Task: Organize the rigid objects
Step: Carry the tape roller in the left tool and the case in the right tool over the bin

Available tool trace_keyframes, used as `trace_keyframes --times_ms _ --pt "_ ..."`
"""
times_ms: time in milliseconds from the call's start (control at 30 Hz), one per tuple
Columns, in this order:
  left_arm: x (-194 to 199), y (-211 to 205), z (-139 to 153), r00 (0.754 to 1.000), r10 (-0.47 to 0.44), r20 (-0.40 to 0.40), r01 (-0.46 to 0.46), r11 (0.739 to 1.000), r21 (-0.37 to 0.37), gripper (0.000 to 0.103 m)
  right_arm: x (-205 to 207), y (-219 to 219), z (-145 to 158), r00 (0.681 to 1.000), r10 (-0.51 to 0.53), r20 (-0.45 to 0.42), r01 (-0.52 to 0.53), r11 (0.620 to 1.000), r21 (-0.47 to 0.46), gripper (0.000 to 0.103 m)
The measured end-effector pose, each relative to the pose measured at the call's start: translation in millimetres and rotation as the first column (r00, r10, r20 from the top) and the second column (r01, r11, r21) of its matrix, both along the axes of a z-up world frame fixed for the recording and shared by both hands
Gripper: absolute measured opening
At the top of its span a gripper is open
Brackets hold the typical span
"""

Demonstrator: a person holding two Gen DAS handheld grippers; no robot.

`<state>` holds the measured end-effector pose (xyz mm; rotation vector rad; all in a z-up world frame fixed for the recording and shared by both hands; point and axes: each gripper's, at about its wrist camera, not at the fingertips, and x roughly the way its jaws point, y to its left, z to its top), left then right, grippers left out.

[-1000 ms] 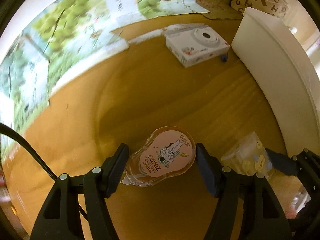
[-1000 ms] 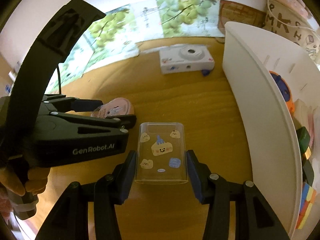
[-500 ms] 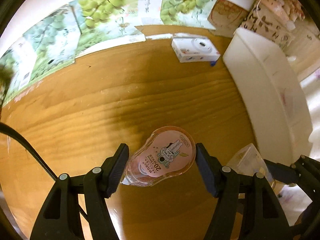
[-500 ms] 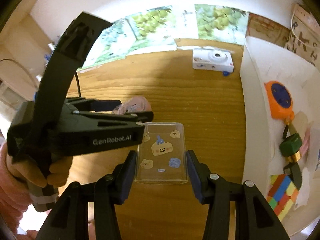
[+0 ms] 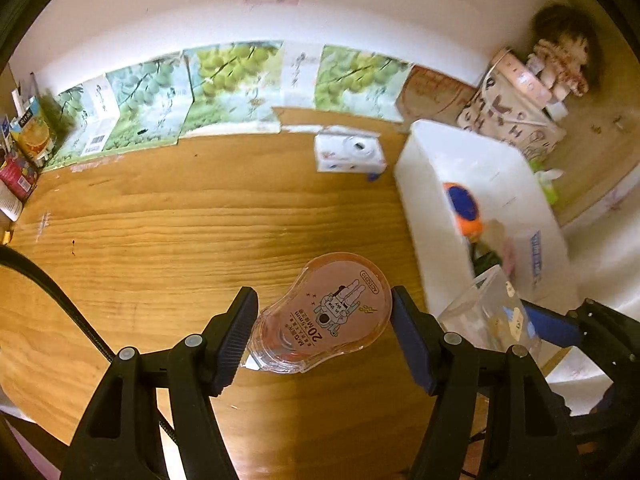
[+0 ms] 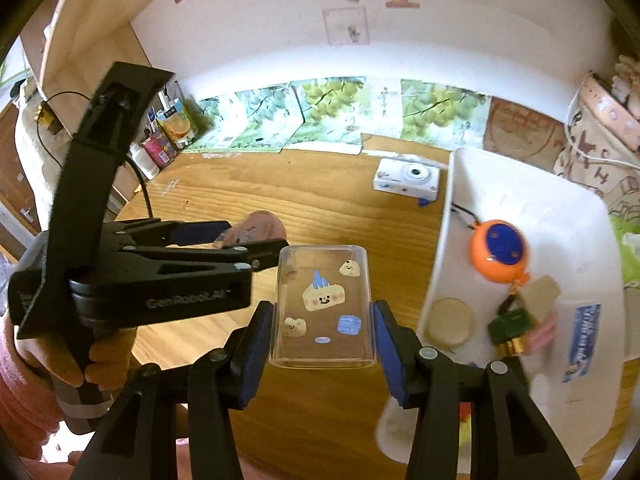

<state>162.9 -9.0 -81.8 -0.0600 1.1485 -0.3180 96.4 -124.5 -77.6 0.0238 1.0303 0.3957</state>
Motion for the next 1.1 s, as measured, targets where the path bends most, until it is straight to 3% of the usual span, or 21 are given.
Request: trace_keyframes --times_ms 233,667,1100 --pt "-26 -30 20 0.998 -0.003 0.058 0.005 1.000 -0.031 0.071 -24 -39 7 1.000 -0.018 0.013 0.018 1.000 -0.009 0.050" --pt "-51 -99 30 0.988 -0.062 0.142 0.077 0.992 -0.104 0.071 -26 -138 6 0.985 -0.173 0.005 0.174 0.985 -0.012 0.050" --pt "-50 -158 36 0.945 -0.160 0.285 0.228 0.947 -0.226 0.071 -7 -199 -14 0.959 -0.277 -0.062 0.278 0.960 0.005 0.050"
